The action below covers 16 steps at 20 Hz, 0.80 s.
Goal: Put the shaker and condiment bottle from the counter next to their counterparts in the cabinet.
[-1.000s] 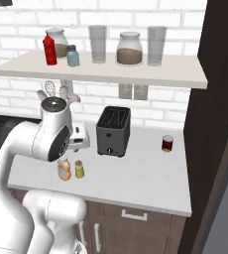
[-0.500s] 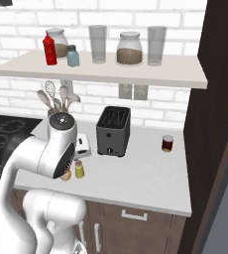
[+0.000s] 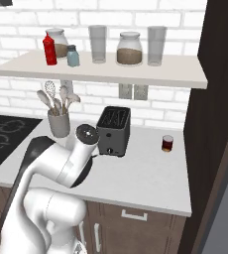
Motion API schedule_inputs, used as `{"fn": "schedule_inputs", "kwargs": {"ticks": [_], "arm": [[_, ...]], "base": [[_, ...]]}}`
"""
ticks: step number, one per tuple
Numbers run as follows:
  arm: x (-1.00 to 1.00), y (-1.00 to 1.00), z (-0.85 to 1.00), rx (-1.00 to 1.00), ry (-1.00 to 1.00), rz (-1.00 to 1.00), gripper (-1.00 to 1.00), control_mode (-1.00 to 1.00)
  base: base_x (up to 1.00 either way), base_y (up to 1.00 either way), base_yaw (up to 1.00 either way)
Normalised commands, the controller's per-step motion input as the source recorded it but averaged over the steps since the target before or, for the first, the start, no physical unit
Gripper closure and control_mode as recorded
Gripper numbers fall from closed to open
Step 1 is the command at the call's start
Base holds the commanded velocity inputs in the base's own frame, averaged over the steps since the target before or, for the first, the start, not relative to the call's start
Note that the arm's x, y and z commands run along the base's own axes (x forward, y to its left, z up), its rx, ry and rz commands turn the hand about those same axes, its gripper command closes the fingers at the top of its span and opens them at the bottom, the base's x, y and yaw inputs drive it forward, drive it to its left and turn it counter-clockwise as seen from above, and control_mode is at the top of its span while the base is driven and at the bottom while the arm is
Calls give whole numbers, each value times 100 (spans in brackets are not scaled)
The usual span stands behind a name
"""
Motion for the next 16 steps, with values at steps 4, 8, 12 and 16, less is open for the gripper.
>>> {"fn": "schedule_inputs", "kwargs": {"ticks": [4, 8, 12, 16], "arm": [[0, 28, -49, 4, -9, 13, -100, -100], [3, 42, -58, 6, -23, 6, -100, -100], [21, 47, -48, 0, -26, 0, -100, -100], [16, 35, -49, 0, -17, 0, -100, -100]], "base": [[0, 0, 0], [0, 0, 0], [0, 0, 0], [0, 0, 0]]}}
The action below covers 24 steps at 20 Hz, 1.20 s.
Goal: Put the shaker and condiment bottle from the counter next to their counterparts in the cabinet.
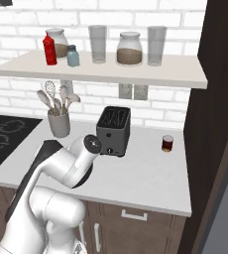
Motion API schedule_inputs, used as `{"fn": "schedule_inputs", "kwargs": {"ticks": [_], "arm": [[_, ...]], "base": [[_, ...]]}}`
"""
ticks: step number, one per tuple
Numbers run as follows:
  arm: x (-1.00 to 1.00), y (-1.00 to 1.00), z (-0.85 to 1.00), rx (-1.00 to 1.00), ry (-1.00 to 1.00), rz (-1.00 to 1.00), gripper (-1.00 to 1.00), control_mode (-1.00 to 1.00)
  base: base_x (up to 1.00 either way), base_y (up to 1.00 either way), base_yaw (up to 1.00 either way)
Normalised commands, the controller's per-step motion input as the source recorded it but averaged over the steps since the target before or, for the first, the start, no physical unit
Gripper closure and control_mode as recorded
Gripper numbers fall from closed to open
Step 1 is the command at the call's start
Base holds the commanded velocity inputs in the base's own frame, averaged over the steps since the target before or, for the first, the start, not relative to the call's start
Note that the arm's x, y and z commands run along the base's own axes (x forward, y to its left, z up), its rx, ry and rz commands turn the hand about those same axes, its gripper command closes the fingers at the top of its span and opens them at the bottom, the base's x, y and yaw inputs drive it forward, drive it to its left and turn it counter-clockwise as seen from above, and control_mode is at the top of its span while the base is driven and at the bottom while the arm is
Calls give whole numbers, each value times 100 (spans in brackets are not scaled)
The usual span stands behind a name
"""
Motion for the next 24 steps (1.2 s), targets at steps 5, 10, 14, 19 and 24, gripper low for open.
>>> {"fn": "schedule_inputs", "kwargs": {"ticks": [5, 10, 14, 19, 24], "arm": [[1, 5, -49, 0, -5, 0, -100, -100], [4, 1, -32, 0, 0, 0, -100, -100], [0, 3, -23, 0, -3, -1, -100, -100], [0, 1, -20, 0, -1, -1, -100, -100], [2, 0, -13, 0, -1, -1, -100, -100]], "base": [[0, 0, 0], [0, 0, 0], [0, 0, 0], [0, 0, 0], [0, 0, 0]]}}
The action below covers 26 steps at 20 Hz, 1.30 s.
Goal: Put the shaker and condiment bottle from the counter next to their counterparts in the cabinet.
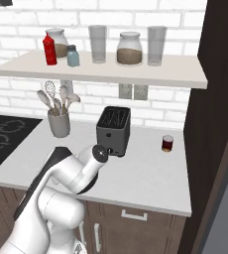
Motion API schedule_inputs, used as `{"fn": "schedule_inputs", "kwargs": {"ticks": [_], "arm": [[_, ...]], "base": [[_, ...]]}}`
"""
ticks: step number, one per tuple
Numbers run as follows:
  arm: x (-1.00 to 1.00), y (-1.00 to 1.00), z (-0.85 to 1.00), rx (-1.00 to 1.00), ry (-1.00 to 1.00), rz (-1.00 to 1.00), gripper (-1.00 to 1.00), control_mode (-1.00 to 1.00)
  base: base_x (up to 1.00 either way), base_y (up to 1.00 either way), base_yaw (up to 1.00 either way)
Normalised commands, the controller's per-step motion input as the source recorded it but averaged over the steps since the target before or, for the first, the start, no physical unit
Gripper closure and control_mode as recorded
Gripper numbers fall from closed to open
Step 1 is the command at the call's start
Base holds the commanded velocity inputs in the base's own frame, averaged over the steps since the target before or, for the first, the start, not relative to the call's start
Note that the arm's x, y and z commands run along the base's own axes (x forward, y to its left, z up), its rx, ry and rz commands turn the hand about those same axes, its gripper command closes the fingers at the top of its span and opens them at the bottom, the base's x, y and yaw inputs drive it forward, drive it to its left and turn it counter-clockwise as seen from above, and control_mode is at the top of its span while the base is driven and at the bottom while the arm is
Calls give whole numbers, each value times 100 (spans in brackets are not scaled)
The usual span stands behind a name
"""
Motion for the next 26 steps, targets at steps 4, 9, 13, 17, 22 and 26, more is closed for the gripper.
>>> {"fn": "schedule_inputs", "kwargs": {"ticks": [4, 9, 13, 17, 22, 26], "arm": [[20, 0, -9, 6, -1, -11, -100, -100], [22, 0, -3, 4, 0, -7, -100, -100], [5, 3, -1, 0, 0, -2, -100, -100], [12, 0, -2, 1, -2, -3, -100, -100], [15, 0, 0, 1, -5, -5, -100, -100], [4, 12, 0, 0, -5, -4, -100, -100]], "base": [[0, 0, 0], [0, 0, 0], [0, 0, 0], [0, 0, 0], [0, 0, 0], [0, 0, 0]]}}
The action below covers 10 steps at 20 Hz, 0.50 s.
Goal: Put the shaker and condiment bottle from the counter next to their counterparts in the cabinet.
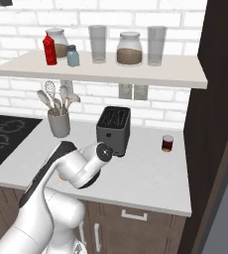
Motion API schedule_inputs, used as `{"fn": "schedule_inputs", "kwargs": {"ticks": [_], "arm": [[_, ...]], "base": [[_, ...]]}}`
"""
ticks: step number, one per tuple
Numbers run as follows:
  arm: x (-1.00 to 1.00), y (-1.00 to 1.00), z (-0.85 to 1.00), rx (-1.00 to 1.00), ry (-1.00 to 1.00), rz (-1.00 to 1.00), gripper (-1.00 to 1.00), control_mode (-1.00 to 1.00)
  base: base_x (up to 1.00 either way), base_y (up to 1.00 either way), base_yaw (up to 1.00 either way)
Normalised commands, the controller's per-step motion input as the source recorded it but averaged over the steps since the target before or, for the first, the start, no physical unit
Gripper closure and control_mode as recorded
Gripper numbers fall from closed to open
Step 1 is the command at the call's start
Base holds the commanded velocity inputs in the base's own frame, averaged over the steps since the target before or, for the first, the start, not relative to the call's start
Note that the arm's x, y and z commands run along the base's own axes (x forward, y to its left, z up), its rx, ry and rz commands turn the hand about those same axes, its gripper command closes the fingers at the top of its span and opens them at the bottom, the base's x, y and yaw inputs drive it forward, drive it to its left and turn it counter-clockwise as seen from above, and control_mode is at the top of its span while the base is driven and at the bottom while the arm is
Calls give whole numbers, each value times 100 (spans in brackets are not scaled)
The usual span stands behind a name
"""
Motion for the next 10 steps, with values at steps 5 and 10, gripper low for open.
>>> {"fn": "schedule_inputs", "kwargs": {"ticks": [5, 10], "arm": [[6, 25, 0, 0, -7, -5, -100, -100], [5, 21, -9, 0, -6, -3, -100, -100]], "base": [[0, 0, 0], [0, 0, 0]]}}
